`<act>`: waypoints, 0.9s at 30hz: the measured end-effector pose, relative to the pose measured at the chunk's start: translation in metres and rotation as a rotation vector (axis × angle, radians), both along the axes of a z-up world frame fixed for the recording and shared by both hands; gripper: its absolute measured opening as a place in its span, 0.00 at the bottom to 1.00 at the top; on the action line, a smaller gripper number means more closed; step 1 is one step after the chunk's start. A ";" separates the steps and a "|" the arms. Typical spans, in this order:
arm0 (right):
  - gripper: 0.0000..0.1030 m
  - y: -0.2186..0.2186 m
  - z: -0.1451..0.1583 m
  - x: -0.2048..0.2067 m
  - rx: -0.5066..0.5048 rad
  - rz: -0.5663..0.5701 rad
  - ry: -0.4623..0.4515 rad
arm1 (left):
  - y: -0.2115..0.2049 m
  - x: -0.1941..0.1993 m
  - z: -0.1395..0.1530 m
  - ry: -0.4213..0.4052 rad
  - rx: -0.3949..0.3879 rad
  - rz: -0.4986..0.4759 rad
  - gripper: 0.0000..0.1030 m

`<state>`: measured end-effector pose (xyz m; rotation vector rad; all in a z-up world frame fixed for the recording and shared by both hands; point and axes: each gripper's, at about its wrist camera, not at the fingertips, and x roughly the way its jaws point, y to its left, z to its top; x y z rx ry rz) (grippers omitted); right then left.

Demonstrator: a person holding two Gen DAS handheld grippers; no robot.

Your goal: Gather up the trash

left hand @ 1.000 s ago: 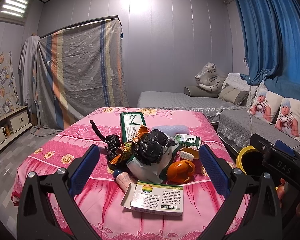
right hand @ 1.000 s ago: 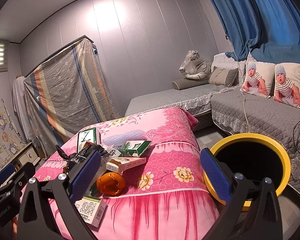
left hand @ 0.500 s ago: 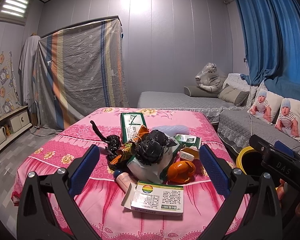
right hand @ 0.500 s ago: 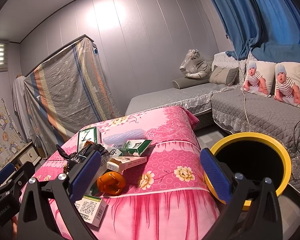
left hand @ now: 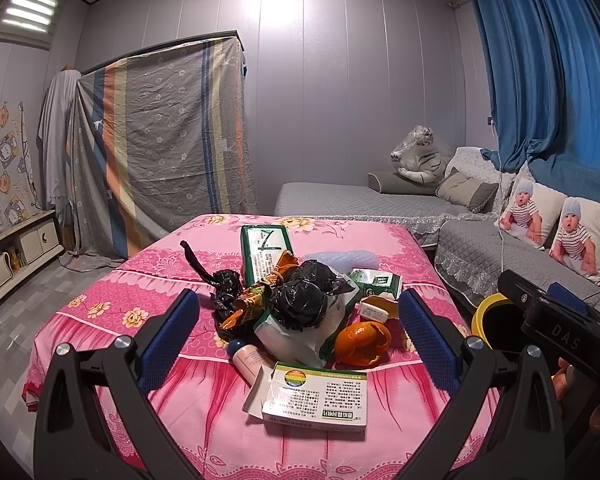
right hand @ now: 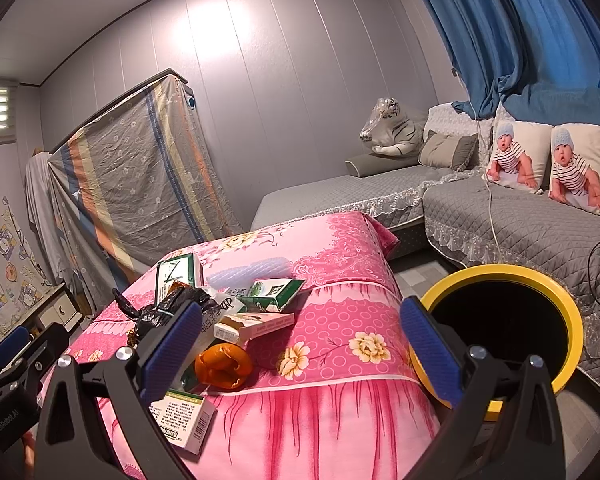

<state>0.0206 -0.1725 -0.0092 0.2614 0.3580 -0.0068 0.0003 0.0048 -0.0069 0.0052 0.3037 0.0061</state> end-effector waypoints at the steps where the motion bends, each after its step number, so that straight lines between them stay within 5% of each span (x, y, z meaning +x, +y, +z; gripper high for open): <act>1: 0.93 0.000 0.000 0.000 0.000 0.000 0.000 | 0.000 0.000 0.000 0.000 0.000 0.000 0.92; 27: 0.93 0.001 0.001 -0.001 0.005 -0.002 0.004 | -0.004 0.001 0.001 0.010 -0.006 -0.014 0.92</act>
